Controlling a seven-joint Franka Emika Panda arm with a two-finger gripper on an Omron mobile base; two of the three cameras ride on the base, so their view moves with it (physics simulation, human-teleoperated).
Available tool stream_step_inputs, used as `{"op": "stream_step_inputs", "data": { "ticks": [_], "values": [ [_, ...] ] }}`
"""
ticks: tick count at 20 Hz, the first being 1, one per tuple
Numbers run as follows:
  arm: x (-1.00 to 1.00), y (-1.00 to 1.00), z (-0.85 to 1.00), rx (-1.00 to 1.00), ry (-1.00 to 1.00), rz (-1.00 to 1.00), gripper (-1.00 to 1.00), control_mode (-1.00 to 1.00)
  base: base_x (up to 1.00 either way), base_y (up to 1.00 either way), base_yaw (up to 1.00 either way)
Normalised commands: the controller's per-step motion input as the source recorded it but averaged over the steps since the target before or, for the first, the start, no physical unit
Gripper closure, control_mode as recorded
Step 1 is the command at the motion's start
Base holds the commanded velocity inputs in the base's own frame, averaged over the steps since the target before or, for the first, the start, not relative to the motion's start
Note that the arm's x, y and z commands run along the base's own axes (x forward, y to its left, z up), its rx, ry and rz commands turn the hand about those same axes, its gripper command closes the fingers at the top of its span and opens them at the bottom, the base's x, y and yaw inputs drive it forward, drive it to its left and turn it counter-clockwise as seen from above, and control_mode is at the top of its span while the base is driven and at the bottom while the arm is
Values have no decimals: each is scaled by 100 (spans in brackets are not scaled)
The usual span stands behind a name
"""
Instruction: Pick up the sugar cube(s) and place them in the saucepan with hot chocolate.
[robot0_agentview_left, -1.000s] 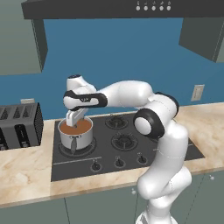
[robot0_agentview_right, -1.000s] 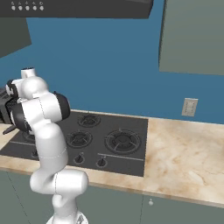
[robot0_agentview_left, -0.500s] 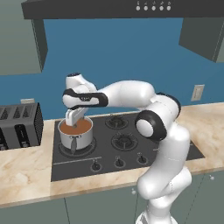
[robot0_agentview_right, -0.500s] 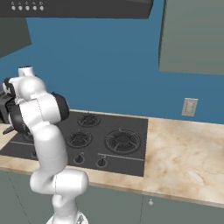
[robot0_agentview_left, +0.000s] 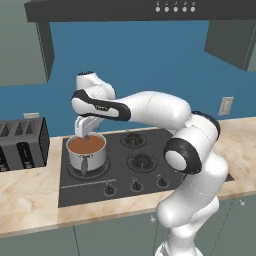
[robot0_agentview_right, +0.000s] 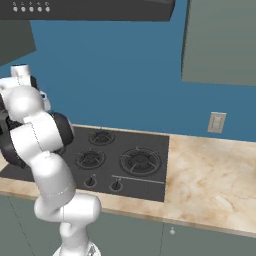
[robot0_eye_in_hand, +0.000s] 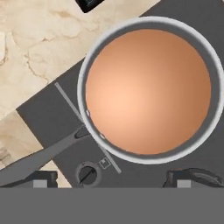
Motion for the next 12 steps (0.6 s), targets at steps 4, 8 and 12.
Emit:
{"op": "stream_step_inputs", "data": {
  "ticks": [4, 8, 12],
  "values": [
    [-17, -42, 16, 3, -6, -7, -100, -100, 0, 0, 0],
    [-5, -41, 1, 2, 0, -6, -100, -100, 0, 0, 0],
    [-5, -31, 0, 1, -1, -5, -100, -100, 0, 0, 0]
  ]
}}
